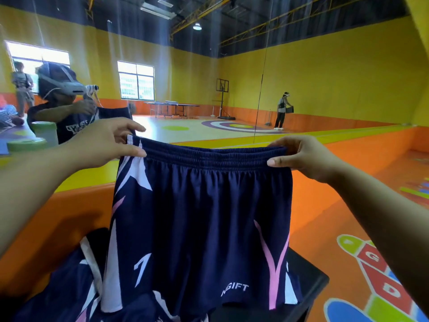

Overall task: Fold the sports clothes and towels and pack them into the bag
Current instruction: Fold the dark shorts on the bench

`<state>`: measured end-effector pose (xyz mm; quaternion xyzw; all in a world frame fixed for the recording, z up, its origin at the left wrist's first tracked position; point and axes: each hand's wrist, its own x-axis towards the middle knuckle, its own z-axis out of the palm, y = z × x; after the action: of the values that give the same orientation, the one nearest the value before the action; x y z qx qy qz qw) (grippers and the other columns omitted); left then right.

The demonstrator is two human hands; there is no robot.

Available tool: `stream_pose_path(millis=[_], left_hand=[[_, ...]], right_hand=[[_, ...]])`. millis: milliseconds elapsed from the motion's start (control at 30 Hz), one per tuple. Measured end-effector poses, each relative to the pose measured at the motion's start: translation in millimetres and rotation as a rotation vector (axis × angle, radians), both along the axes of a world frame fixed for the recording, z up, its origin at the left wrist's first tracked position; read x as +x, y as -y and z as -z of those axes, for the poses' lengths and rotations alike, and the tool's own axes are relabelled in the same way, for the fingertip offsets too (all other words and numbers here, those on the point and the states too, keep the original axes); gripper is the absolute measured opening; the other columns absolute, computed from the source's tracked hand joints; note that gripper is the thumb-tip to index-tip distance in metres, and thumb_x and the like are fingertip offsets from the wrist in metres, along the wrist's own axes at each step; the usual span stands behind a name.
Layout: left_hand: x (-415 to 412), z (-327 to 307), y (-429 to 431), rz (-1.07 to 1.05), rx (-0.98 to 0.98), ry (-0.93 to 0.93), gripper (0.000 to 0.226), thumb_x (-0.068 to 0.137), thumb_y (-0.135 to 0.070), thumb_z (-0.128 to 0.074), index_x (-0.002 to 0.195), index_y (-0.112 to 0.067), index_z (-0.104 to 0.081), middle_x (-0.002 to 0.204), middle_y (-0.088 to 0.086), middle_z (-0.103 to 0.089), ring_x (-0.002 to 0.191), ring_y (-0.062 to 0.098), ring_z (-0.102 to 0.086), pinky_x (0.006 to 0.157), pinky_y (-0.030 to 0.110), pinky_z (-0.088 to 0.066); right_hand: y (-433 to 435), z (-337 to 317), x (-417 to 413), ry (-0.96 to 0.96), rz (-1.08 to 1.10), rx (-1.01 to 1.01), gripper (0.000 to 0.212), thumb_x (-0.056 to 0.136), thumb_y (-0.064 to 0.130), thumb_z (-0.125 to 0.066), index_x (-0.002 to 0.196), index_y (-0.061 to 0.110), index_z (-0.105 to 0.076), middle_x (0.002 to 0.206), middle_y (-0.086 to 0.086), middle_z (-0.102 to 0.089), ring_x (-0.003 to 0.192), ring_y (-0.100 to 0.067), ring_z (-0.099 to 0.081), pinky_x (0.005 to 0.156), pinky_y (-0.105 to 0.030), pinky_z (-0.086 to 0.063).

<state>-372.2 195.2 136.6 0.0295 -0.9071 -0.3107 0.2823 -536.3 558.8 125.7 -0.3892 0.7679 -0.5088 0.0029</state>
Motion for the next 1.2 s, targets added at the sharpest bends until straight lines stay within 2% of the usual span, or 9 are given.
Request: stream_pose_path(millis=[200, 300, 467, 567, 667, 867, 1000, 1100, 1200], left_hand=[[-6.9, 11.4, -15.1, -0.035, 0.17, 0.076, 0.017, 0.081, -0.026, -0.071, 0.086, -0.009, -0.069, 0.072, 0.008, -0.07, 0.059, 0.017, -0.061, 0.053, 0.024, -0.046], [-5.1, 17.5, -20.2, -0.019, 0.048, 0.06, 0.006, 0.083, -0.023, -0.07, 0.085, -0.021, -0.065, 0.07, -0.008, -0.065, 0.061, 0.005, -0.057, 0.059, 0.022, -0.042], [-2.0, 28.2, -15.3, -0.093, -0.183, -0.076, 0.014, 0.082, -0.026, -0.07, 0.084, -0.036, -0.06, 0.086, 0.006, -0.06, 0.079, 0.023, -0.054, 0.066, 0.028, -0.039], [-3.3, 30.2, -26.8, -0.076, -0.12, -0.236, 0.011, 0.083, -0.015, -0.069, 0.088, -0.023, -0.064, 0.082, 0.01, -0.063, 0.073, 0.016, -0.055, 0.061, 0.013, -0.039], [-4.6, 27.8, -34.4, -0.007, -0.022, -0.323, 0.028, 0.083, -0.004, -0.066, 0.085, -0.031, -0.063, 0.1, 0.003, -0.068, 0.082, 0.008, -0.061, 0.077, 0.02, -0.048], [-10.8, 14.4, -60.5, 0.194, 0.031, -0.315, 0.032, 0.086, 0.005, -0.06, 0.086, -0.028, -0.062, 0.113, -0.005, -0.063, 0.104, 0.014, -0.062, 0.094, 0.032, -0.049], [-14.2, 5.5, -88.9, 0.332, -0.013, -0.222, 0.027, 0.086, 0.006, -0.058, 0.087, -0.02, -0.064, 0.11, 0.002, -0.058, 0.095, 0.002, -0.061, 0.091, 0.023, -0.049], [-12.2, 2.6, -106.5, 0.449, -0.013, -0.152, 0.031, 0.085, 0.013, -0.055, 0.086, -0.016, -0.064, 0.107, 0.002, -0.06, 0.093, 0.004, -0.062, 0.089, 0.017, -0.049], [-10.1, 1.8, -113.9, 0.512, 0.013, -0.109, 0.035, 0.085, 0.015, -0.054, 0.086, -0.017, -0.065, 0.107, 0.001, -0.061, 0.093, 0.007, -0.063, 0.088, 0.014, -0.048]], right_hand=[[5.0, 17.3, 4.2, 0.04, 0.146, -0.042, 0.018, 0.079, 0.024, -0.073, 0.083, 0.008, -0.065, 0.067, 0.002, -0.064, 0.052, -0.004, -0.059, 0.047, -0.016, -0.042], [2.8, 26.3, 3.2, 0.0, 0.195, -0.047, 0.01, 0.082, 0.014, -0.071, 0.082, 0.013, -0.061, 0.077, -0.005, -0.063, 0.068, -0.014, -0.059, 0.061, -0.027, -0.047], [1.8, 32.5, 16.3, -0.349, 0.325, -0.158, 0.024, 0.085, 0.015, -0.07, 0.081, 0.034, -0.056, 0.083, 0.014, -0.059, 0.081, -0.014, -0.055, 0.072, -0.029, -0.046], [6.7, 35.9, 28.8, -0.575, 0.291, -0.265, 0.015, 0.084, 0.026, -0.064, 0.088, 0.038, -0.055, 0.089, 0.03, -0.056, 0.082, 0.003, -0.051, 0.074, -0.023, -0.044], [7.4, 37.8, 30.2, -0.701, 0.25, -0.336, 0.009, 0.087, 0.032, -0.058, 0.095, 0.035, -0.055, 0.093, 0.03, -0.054, 0.084, -0.008, -0.053, 0.077, -0.031, -0.046], [24.4, 25.8, 47.0, -0.46, -0.041, -0.384, 0.028, 0.081, 0.024, -0.067, 0.086, 0.051, -0.06, 0.087, 0.022, -0.061, 0.081, 0.0, -0.055, 0.071, -0.015, -0.042], [43.2, 17.3, 54.5, -0.284, -0.214, -0.279, 0.019, 0.071, 0.041, -0.078, 0.083, 0.037, -0.064, 0.087, 0.011, -0.063, 0.081, -0.012, -0.06, 0.072, -0.026, -0.047], [54.5, 12.7, 56.7, -0.219, -0.204, -0.214, 0.015, 0.074, 0.024, -0.072, 0.085, 0.023, -0.062, 0.097, -0.008, -0.064, 0.089, -0.02, -0.061, 0.08, -0.044, -0.05], [61.1, 12.1, 54.1, -0.199, -0.203, -0.132, 0.014, 0.074, 0.024, -0.069, 0.084, 0.023, -0.059, 0.116, -0.005, -0.063, 0.115, -0.017, -0.058, 0.093, -0.039, -0.047]])
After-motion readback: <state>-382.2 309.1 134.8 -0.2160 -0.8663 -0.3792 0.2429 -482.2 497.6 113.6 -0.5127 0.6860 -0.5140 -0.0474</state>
